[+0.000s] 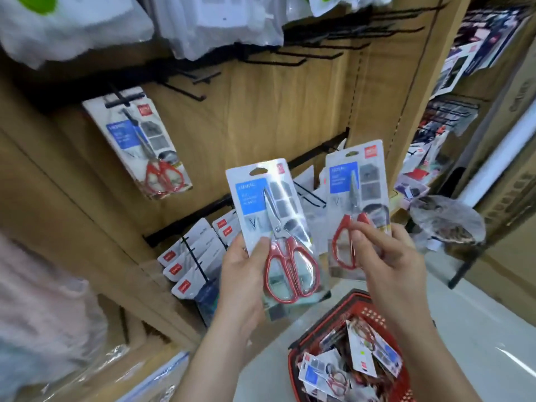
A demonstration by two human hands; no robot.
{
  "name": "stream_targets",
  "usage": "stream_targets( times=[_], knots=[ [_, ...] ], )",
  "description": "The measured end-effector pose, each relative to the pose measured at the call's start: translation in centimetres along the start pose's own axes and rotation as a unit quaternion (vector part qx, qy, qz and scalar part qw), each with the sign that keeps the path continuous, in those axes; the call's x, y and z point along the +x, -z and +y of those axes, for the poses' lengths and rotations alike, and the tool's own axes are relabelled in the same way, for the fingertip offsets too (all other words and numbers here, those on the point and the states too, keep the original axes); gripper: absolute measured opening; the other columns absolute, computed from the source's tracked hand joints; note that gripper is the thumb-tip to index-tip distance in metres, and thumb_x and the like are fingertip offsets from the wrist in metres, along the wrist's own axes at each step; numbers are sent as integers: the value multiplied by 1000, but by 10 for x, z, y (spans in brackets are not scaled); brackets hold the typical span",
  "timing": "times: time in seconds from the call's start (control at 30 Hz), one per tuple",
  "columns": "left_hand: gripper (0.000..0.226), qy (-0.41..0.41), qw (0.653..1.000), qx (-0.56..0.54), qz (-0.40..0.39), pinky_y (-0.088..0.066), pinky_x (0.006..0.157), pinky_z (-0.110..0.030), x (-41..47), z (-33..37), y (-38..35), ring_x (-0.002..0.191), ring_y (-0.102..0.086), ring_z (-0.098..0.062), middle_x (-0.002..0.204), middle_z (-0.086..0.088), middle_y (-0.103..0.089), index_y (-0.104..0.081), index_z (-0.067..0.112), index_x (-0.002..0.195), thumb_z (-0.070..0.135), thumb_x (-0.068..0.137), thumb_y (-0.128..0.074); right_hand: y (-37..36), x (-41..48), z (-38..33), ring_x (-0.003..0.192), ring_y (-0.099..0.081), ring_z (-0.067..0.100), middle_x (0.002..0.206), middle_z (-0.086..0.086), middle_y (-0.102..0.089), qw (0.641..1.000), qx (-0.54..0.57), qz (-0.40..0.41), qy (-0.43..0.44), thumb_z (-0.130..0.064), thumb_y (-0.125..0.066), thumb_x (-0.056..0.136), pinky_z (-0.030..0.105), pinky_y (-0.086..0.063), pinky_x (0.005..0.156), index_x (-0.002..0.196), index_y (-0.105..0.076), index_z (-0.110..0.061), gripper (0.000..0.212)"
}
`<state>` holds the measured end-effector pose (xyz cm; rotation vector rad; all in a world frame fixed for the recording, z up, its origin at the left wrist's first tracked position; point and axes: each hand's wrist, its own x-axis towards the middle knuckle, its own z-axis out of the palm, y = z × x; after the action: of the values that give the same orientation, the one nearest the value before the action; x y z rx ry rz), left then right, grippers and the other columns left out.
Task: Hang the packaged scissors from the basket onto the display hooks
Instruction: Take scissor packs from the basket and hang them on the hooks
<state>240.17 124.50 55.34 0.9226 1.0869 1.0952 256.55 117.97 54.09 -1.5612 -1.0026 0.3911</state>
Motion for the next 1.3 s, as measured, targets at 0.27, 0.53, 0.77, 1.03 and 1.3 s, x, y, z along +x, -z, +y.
stream_targets(
  times=[0.27, 0.53, 0.77, 1.03, 1.3],
  knots=[
    [69, -65, 998, 14, -12, -49, 96, -59, -7, 4, -4, 109, -68, -32, 117, -3, -72, -31, 67, 132, 9, 101, -51, -17, 14, -17, 98, -58, -11, 110, -3, -57, 974, 107, -190, -59, -32, -81, 72, 4, -48, 77, 115, -65, -38, 46],
    [24, -14, 998, -42, 36, -54, 92, -51, -14, 13, -2, 103, -70, -32, 115, -12, -72, -67, 17, 117, 20, 101, -50, -27, 34, 0, 99, -71, 23, 105, 5, -74, 902, 261, -329, -102, -11, -78, 74, 29, -59, 77, 99, -75, -19, 27],
    [29, -14, 994, -96, 53, -51, 91, -48, -17, 40, 15, 103, -70, -34, 108, -16, -74, -76, 7, 96, 21, 95, -51, -48, 51, 5, 87, -72, 31, 102, 14, -74, 857, 287, -416, -99, -54, -91, 48, 40, -58, 75, 95, -76, -18, 61],
    [28, -181, 925, 118, 312, -54, 65, -16, -3, 49, 71, 68, -68, 1, 78, 16, -76, -76, 23, 94, -2, 89, -65, -72, 59, -18, 89, -73, 34, 94, 12, -76, 873, 322, -343, -128, -35, -81, 71, 50, -57, 80, 90, -77, -23, 23],
    [62, -195, 862, 328, 333, -41, 72, -12, -19, 12, 95, 89, -57, -3, 103, 13, -57, -60, 51, 102, -8, 87, -51, -126, 65, -73, 92, -74, 24, 94, 3, -78, 893, 271, -358, -43, -8, -61, 94, 43, -58, 86, 100, -76, -22, 21]
  ],
)
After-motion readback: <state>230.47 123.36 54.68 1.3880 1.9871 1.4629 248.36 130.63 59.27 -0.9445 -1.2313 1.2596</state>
